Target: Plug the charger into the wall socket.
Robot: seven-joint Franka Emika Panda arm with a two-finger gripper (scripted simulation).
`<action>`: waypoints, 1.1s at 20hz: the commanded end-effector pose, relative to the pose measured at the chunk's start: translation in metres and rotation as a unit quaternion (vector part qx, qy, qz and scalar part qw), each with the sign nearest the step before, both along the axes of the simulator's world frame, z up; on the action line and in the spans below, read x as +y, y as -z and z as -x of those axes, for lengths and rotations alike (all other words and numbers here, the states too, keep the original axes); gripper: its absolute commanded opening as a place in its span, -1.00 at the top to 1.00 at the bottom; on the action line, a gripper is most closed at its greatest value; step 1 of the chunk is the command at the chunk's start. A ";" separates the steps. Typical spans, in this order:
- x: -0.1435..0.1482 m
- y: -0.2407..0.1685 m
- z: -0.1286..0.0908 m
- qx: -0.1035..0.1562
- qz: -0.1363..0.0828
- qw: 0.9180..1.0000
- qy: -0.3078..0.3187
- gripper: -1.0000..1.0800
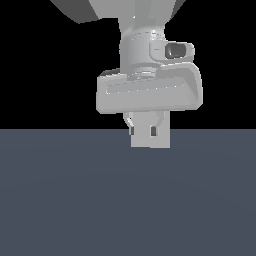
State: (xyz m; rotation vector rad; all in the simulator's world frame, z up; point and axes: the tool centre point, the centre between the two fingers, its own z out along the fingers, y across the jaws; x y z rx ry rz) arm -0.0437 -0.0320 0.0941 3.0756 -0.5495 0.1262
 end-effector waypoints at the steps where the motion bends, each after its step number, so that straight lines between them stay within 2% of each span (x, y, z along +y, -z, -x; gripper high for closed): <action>1: -0.001 -0.004 -0.004 0.000 0.000 1.000 -0.009 1.00; 13: -0.002 -0.006 -0.009 0.000 0.000 1.000 -0.013 1.00; 22: -0.011 -0.006 -0.035 0.001 -0.001 1.000 -0.013 1.00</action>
